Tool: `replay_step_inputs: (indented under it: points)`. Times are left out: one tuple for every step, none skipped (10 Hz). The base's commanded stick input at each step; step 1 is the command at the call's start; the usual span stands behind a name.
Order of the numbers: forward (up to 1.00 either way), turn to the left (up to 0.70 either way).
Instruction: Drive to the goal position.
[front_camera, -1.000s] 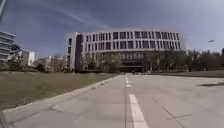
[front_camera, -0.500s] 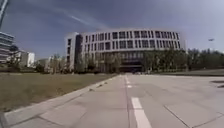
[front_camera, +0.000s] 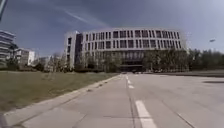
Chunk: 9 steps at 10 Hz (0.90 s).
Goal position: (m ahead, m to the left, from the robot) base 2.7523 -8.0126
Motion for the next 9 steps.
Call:
replay_step_inputs:
  points:
    - [0.70, -0.24]
    - [0.70, -0.06]
    - [0.70, 0.00]
    - [0.70, 0.00]
    - [0.70, 0.00]
    - [0.70, 0.00]
    - [0.70, 0.00]
    - [0.70, 0.00]
    - [0.70, 0.00]
